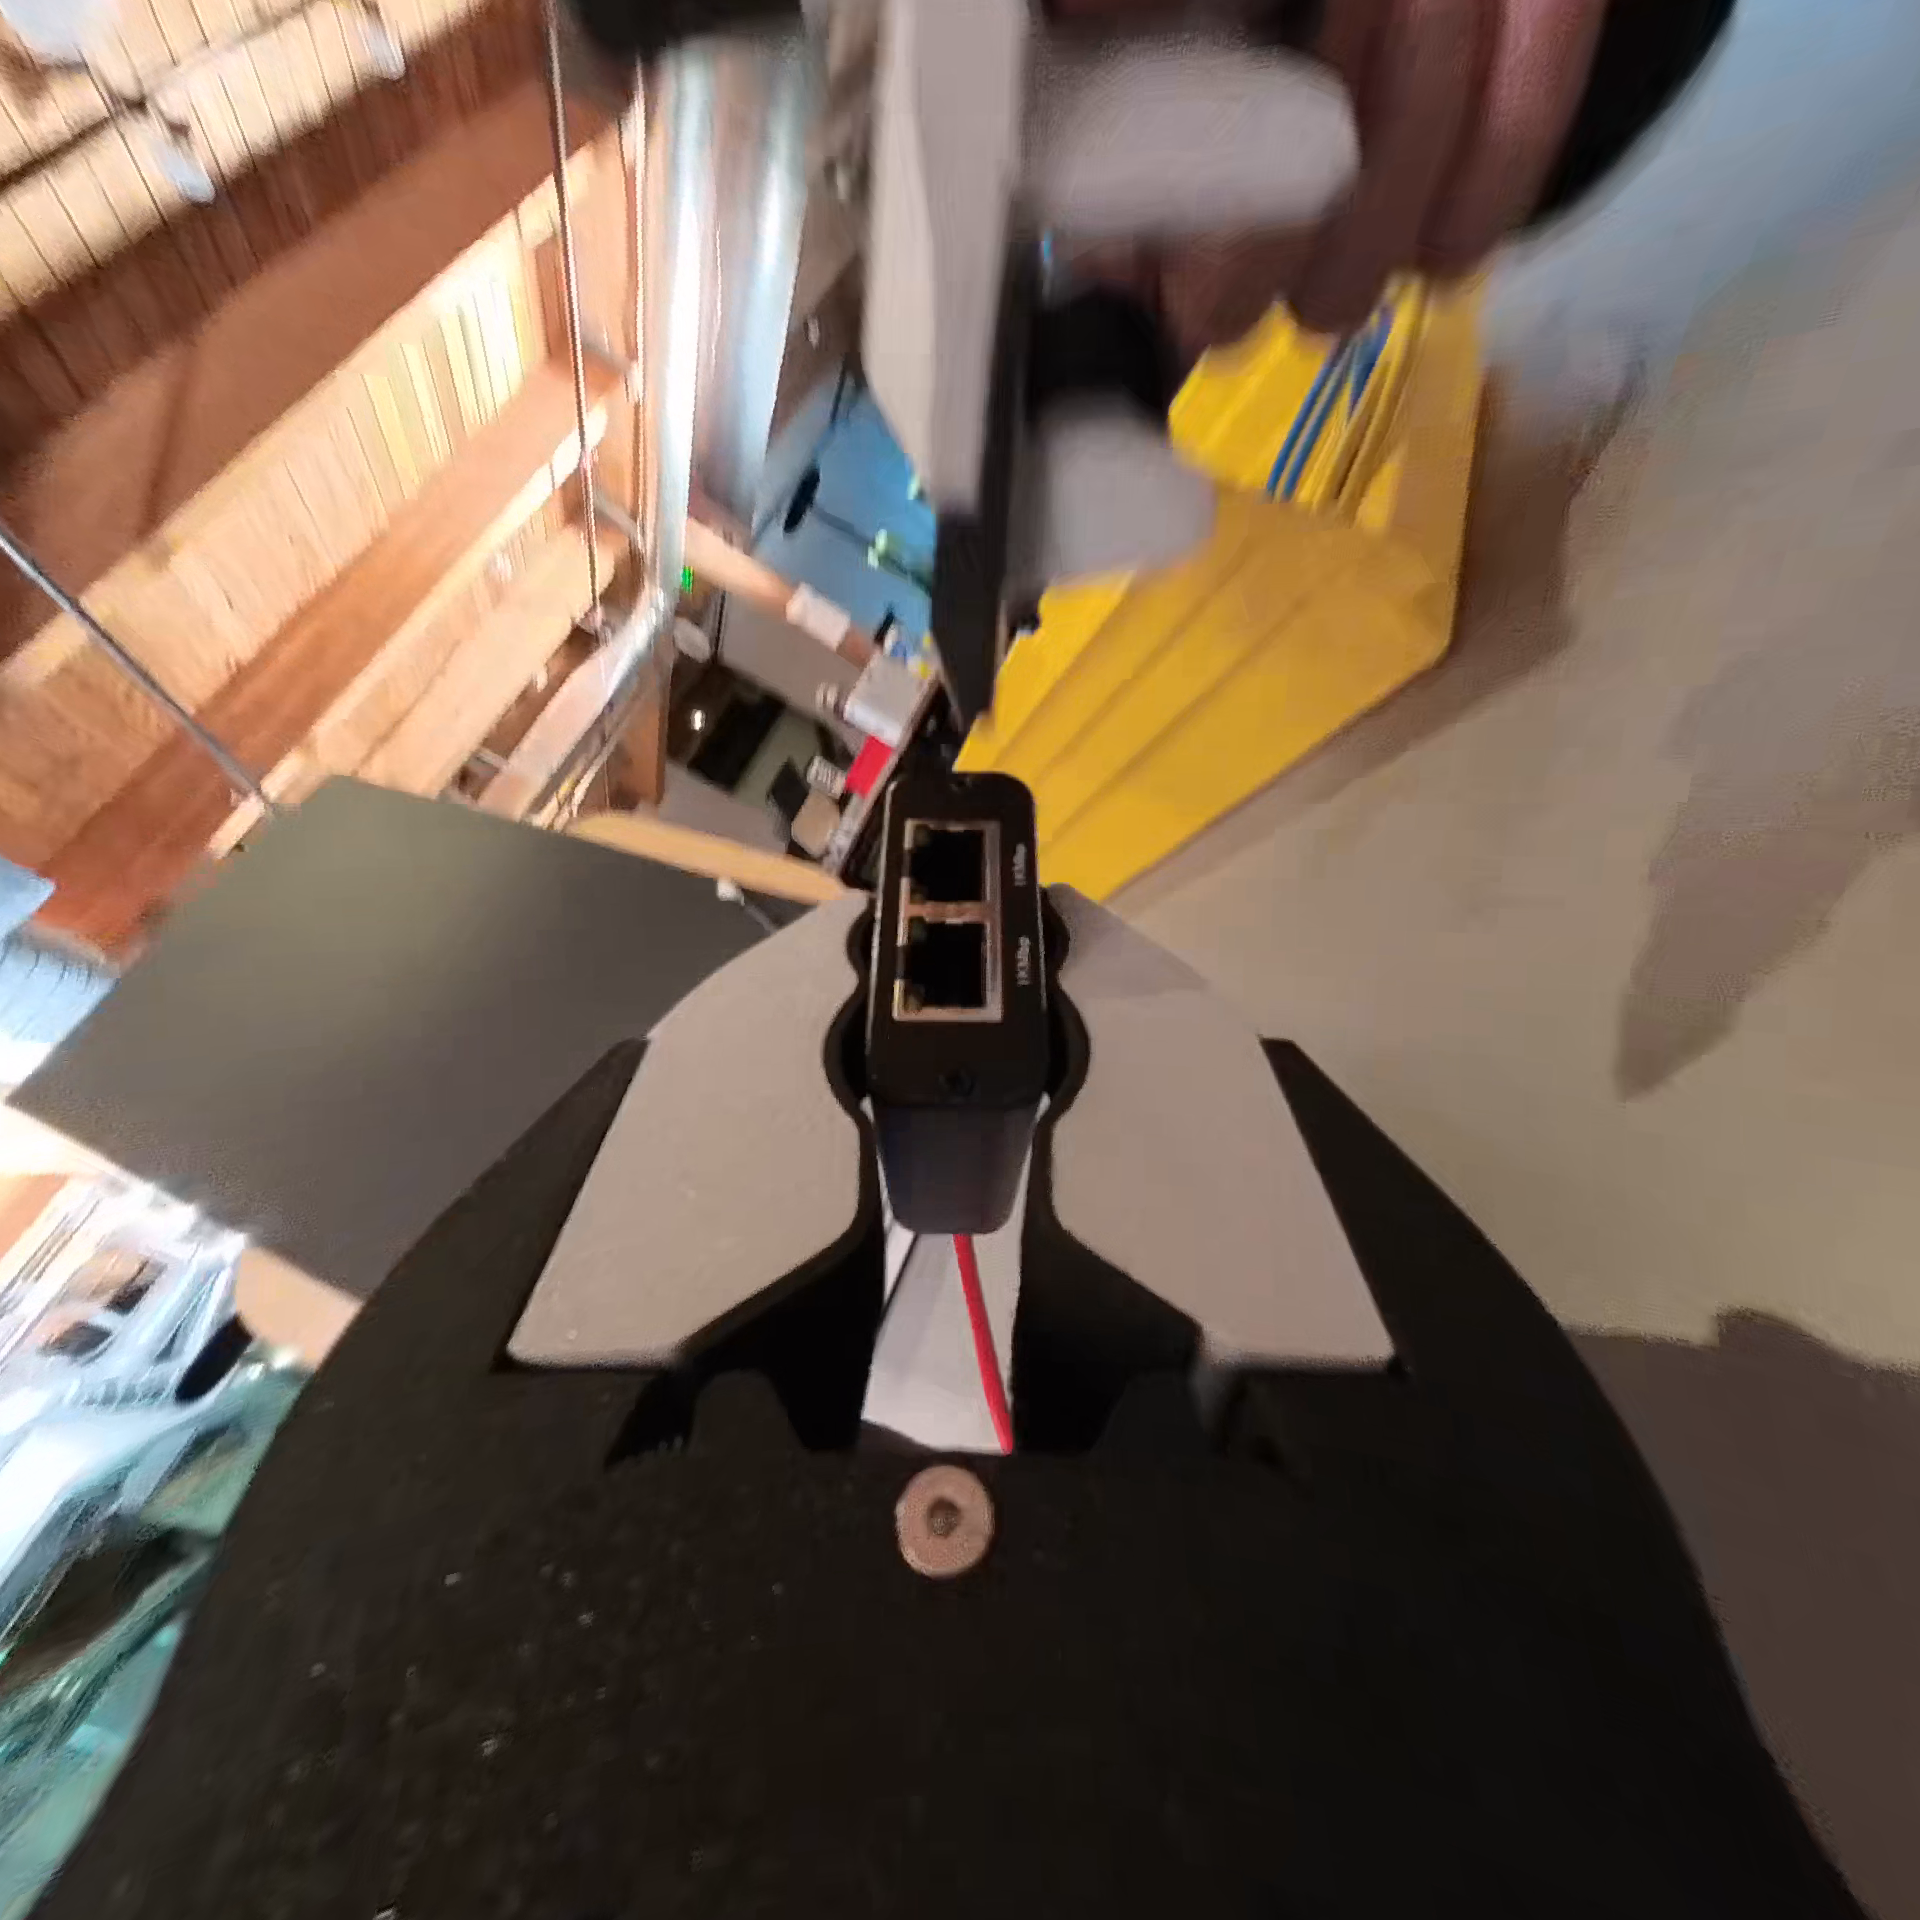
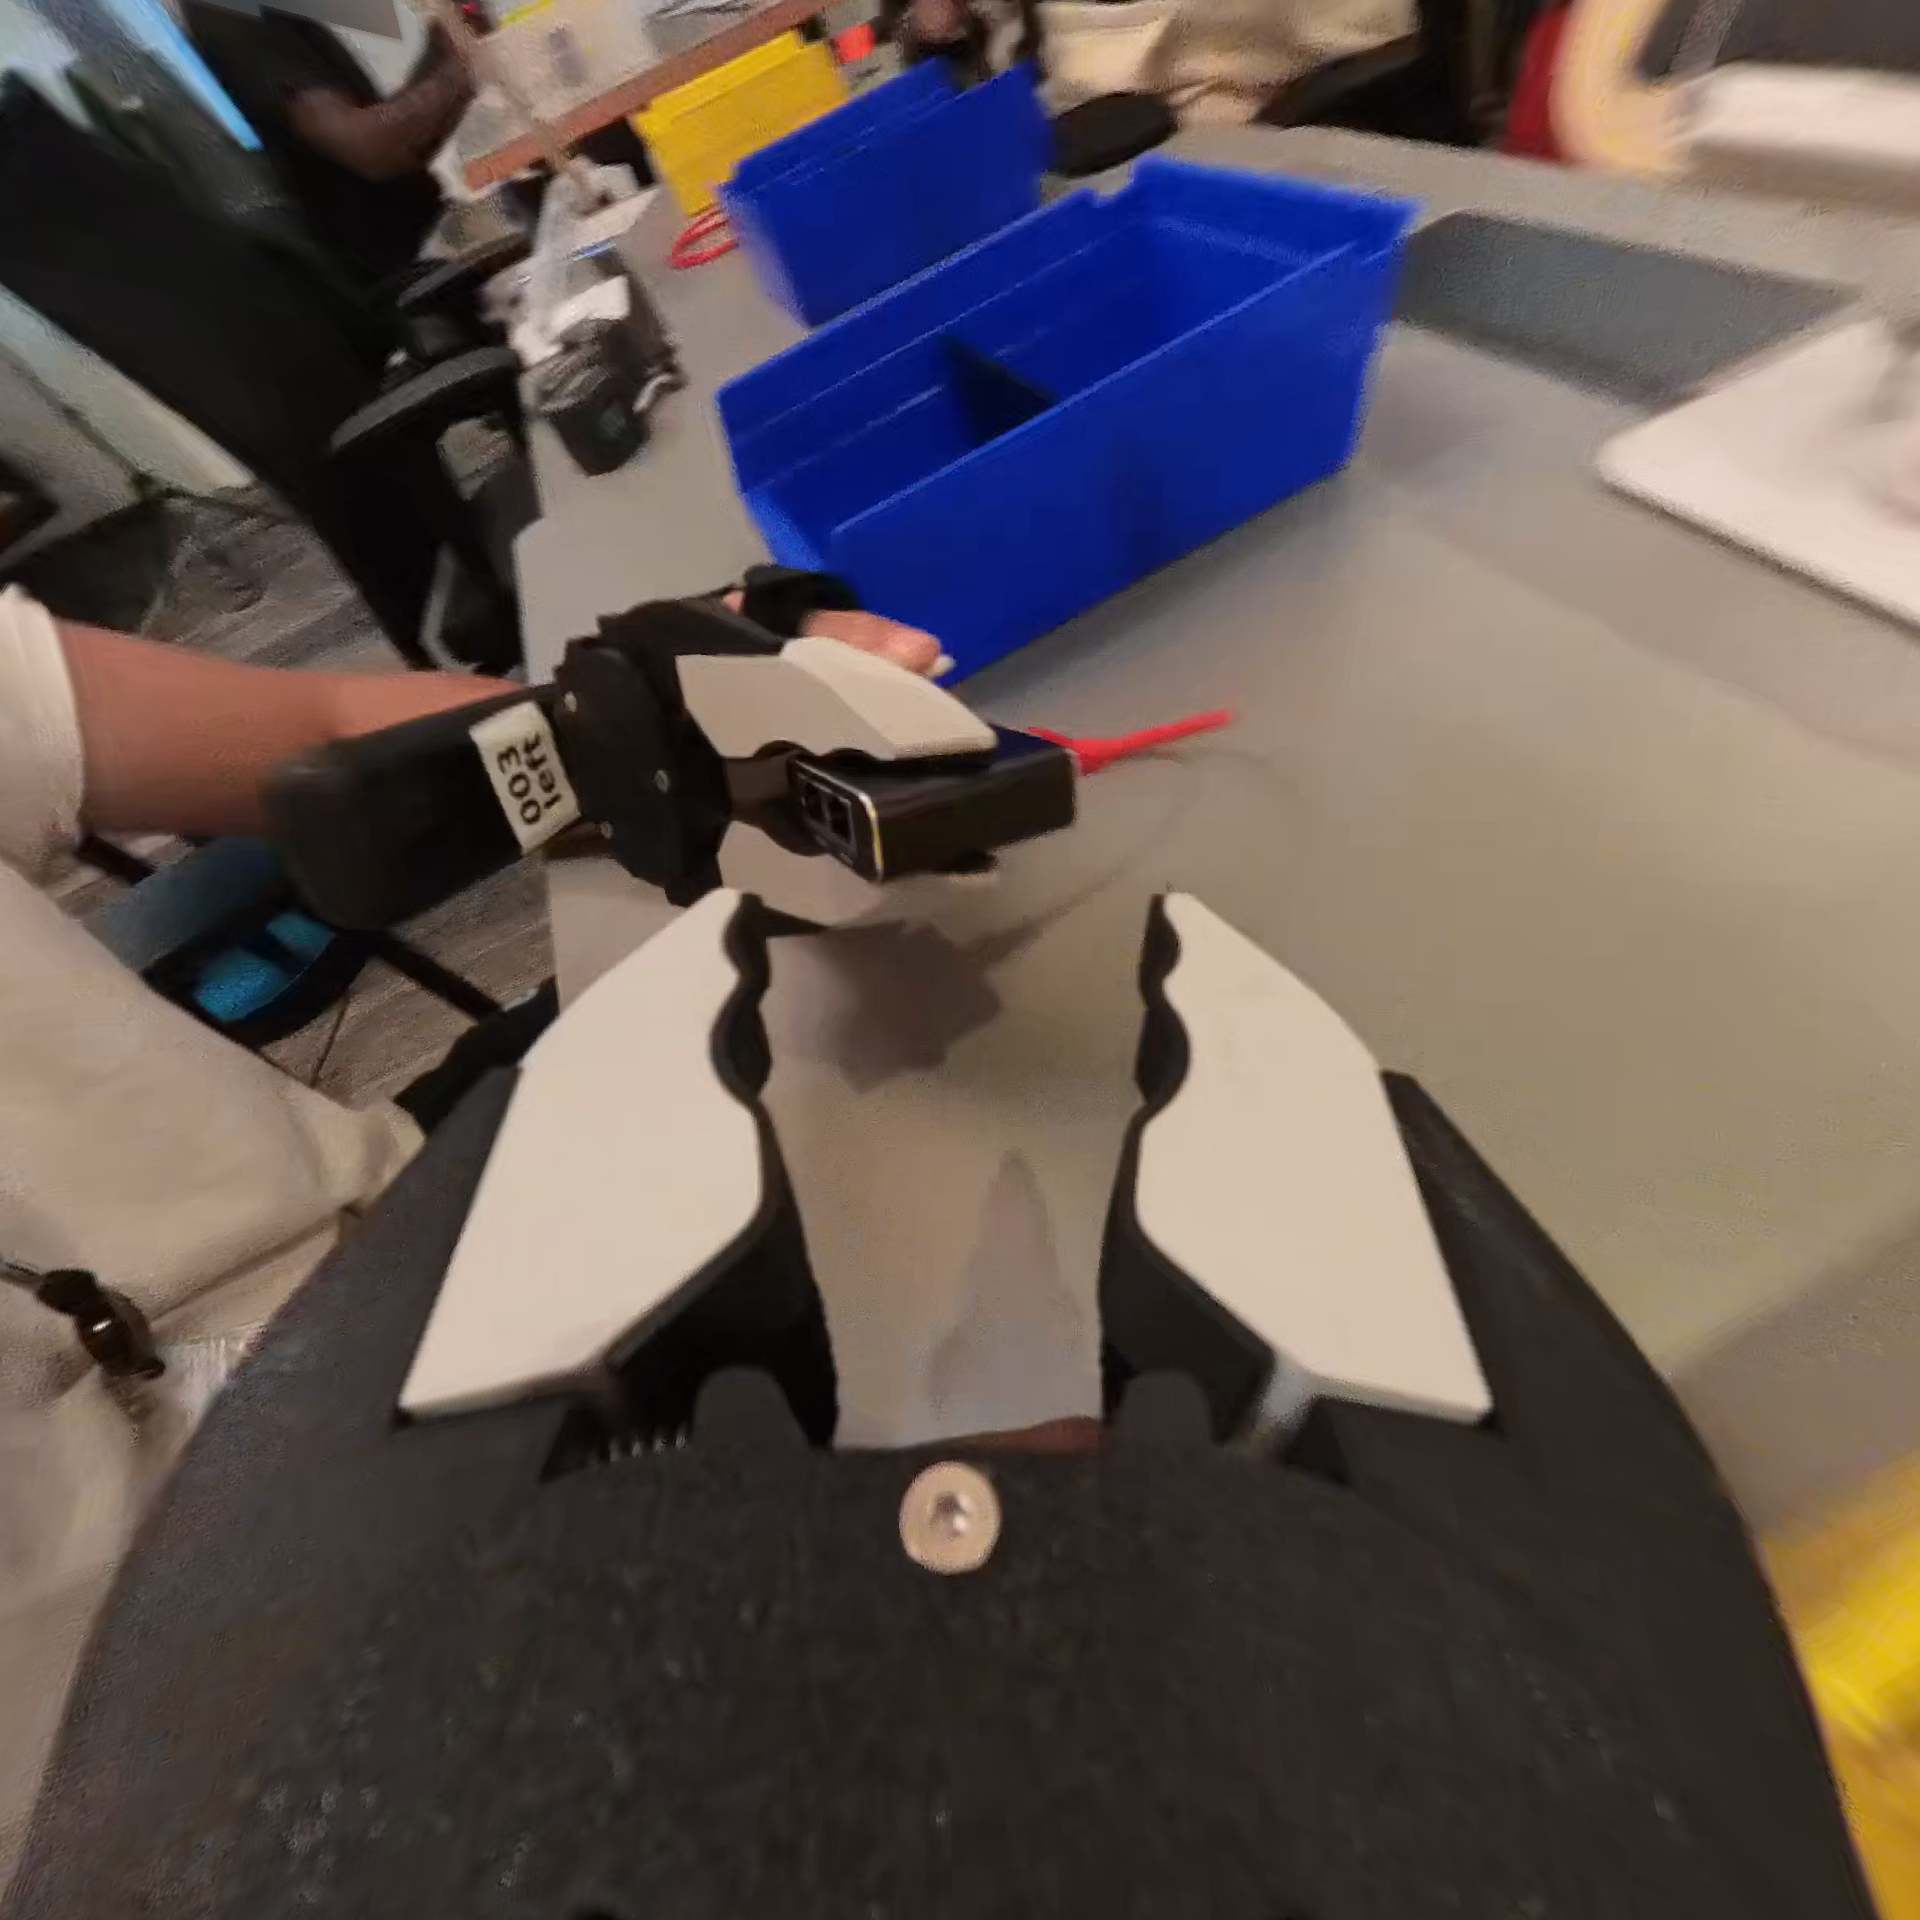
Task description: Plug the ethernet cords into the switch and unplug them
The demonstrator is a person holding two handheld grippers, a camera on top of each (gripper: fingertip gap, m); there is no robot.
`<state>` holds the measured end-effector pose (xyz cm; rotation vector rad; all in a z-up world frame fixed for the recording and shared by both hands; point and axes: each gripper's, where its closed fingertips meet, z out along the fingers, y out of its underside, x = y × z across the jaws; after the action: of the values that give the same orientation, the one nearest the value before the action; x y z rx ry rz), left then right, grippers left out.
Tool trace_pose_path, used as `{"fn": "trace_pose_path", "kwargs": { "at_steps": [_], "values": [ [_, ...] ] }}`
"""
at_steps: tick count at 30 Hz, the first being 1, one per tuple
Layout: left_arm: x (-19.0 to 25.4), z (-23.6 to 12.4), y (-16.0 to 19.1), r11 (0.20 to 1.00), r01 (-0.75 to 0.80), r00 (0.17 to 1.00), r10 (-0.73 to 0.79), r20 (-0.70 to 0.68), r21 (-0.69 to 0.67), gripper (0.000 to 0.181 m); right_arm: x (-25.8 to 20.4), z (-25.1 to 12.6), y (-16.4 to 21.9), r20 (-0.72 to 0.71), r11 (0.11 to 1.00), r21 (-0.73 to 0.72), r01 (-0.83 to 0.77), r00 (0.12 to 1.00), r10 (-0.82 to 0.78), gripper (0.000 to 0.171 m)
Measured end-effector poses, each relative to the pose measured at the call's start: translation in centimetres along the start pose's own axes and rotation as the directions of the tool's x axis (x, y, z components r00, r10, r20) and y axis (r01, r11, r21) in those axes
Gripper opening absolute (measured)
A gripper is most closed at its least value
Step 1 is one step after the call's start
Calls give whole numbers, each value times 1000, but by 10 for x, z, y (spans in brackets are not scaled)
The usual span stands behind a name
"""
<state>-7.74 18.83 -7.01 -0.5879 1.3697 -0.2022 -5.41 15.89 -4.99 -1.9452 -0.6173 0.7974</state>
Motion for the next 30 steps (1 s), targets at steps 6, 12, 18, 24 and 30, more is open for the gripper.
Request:
{"fn": "trace_pose_path", "kwargs": {
  "at_steps": [6, 12, 18, 24, 30],
  "values": [
    [6, -8, -23, 995, 15, 1000, -13, -16, 103, 26, -19, 60, 27, 30, 998, -43, 54, 998, -52, 84],
    [13, -4, -13, 998, -15, 999, 17, -28, 53, 26, -15, 64, 30, 48, 1000, -16, -6, 999, 7, 72],
    [21, 6, 25, 981, 126, 985, -141, -96, -149, 39, 30, 49, 31, -319, 996, -41, 82, 943, -91, 71],
    [0, 2, 15, 653, 718, 629, -757, -176, -240, 49, 68, 5, 18, -725, 954, -133, 270, 630, -279, 71],
    [-2, 16, 9, 204, 848, 104, -969, -225, -490, 71, 48, 32, 25, -699, 867, -275, 415, 533, -477, 70]
  ]
}}
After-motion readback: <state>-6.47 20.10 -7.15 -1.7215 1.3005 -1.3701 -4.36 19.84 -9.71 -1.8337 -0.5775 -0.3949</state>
